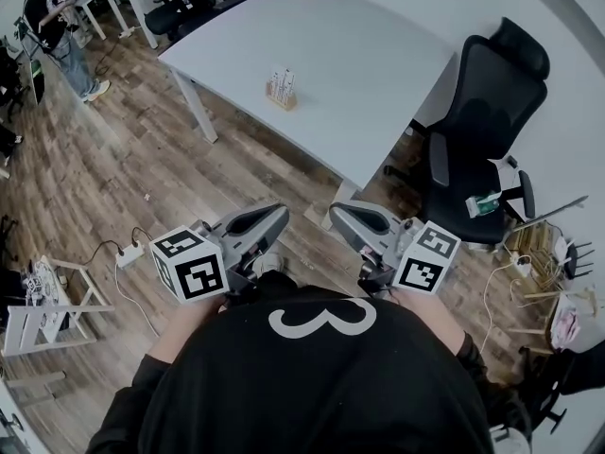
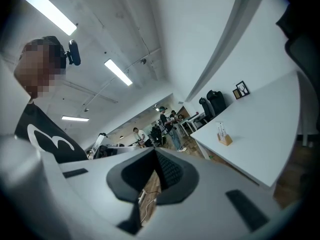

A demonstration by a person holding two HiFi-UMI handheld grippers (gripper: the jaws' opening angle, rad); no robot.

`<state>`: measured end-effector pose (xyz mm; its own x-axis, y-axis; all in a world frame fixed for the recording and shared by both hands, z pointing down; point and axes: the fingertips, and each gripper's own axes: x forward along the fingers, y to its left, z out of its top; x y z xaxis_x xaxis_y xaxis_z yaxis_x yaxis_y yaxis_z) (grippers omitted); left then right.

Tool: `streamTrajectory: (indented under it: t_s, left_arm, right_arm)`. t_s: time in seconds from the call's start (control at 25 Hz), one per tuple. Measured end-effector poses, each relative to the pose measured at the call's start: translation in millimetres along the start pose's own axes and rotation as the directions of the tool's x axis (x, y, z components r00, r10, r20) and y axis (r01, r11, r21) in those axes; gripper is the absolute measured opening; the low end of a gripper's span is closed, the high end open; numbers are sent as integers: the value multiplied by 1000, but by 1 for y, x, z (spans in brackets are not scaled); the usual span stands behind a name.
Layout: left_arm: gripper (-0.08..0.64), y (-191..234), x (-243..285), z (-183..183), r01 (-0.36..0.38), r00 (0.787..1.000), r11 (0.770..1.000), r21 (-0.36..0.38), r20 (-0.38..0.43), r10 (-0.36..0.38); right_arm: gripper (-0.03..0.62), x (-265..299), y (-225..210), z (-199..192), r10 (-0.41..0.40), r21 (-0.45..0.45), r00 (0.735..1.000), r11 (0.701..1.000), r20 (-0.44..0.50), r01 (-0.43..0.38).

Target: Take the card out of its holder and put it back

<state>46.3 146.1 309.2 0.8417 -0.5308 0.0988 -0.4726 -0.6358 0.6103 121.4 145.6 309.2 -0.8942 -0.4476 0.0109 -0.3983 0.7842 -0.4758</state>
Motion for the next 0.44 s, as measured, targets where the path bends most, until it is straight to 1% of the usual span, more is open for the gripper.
streamTrajectory:
  t_s: [0.16, 0.44]
  left_arm:
    - [14, -3, 2, 2, 21, 1000, 1000, 12, 6, -21]
    - [14, -5, 5, 1, 29, 1000, 999, 13, 2, -29]
  right_arm:
    - [9, -3, 0, 2, -10, -9, 1000, 1000, 1, 10]
    - [9, -5, 2, 2, -18, -22, 1000, 1000, -7, 18]
